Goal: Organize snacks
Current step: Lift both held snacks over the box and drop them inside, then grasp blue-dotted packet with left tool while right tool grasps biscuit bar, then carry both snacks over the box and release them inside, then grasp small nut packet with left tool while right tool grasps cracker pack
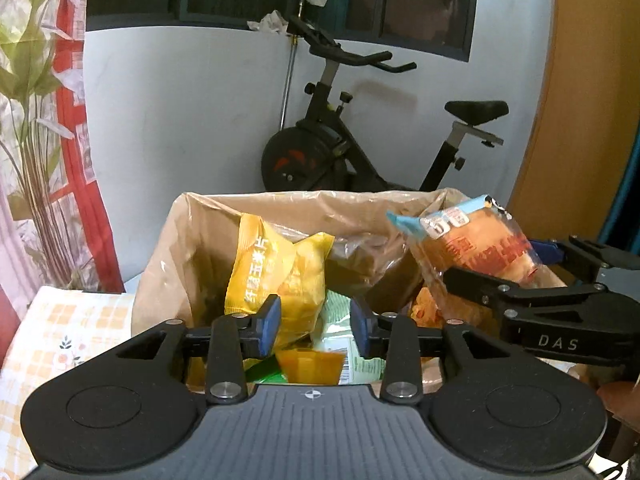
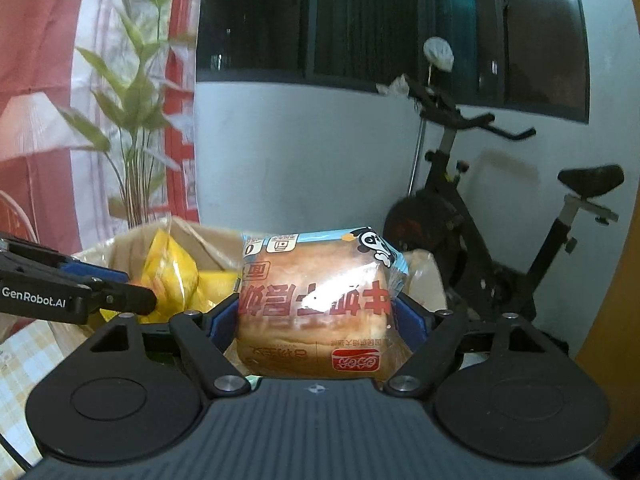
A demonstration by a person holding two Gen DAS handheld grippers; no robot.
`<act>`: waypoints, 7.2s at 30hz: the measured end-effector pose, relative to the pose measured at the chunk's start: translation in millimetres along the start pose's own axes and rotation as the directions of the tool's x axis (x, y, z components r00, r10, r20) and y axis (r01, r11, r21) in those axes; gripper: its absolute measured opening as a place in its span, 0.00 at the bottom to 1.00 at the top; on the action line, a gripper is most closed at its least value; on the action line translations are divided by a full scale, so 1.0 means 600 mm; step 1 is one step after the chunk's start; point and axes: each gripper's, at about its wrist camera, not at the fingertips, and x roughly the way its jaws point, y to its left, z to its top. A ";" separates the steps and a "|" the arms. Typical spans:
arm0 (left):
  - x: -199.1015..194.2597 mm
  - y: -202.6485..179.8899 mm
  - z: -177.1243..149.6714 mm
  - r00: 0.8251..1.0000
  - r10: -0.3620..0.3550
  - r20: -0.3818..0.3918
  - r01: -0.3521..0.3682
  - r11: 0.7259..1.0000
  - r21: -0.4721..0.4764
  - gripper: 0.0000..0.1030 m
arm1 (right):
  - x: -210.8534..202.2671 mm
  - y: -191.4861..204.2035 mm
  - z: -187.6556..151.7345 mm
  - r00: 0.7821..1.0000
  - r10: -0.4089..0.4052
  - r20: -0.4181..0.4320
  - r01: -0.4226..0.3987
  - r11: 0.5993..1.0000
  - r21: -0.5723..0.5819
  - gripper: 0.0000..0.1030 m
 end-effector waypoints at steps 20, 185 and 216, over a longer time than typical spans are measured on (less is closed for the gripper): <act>-0.076 0.007 -0.007 0.993 0.099 0.064 -0.101 0.995 0.019 0.75 | -0.053 0.004 0.000 0.999 -0.041 -0.011 0.042 0.996 0.075 0.91; -0.147 0.052 -0.072 0.986 -0.027 0.163 0.017 0.998 0.060 0.74 | -0.144 -0.008 -0.004 0.987 0.122 0.106 -0.135 0.984 0.119 0.66; -0.126 0.090 -0.272 0.994 0.093 -0.064 -0.103 0.978 -0.182 0.73 | -0.061 0.120 -0.259 0.914 0.290 -0.283 -0.310 0.950 -0.030 0.66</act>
